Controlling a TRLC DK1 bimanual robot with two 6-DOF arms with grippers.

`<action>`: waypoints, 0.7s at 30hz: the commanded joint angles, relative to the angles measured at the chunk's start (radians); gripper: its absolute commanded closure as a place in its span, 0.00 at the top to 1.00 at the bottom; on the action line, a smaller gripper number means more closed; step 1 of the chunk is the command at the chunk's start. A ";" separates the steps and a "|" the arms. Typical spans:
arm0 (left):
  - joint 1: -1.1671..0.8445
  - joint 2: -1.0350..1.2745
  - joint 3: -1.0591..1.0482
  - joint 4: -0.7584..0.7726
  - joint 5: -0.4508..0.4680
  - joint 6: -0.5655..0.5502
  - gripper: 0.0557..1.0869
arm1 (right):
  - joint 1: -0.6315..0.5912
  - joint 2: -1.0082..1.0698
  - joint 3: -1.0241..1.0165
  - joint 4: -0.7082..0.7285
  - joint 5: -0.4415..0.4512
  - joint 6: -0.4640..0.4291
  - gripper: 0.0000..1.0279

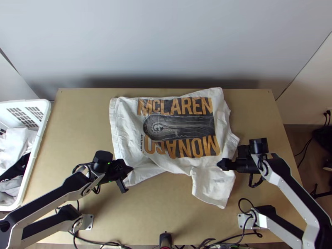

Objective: Fold the t-shirt

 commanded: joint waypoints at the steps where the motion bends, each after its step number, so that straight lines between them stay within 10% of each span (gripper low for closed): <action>1: 0.001 -0.015 0.005 -0.002 0.001 -0.010 0.03 | 0.049 -0.085 0.026 0.026 0.005 0.040 0.14; 3: 0.006 -0.027 0.006 -0.006 -0.001 -0.010 0.03 | 0.033 -0.083 0.018 0.029 0.012 0.034 0.03; 21: 0.454 -0.119 0.362 -0.158 0.008 -0.068 0.03 | -0.162 -0.106 0.273 0.034 0.049 0.071 0.03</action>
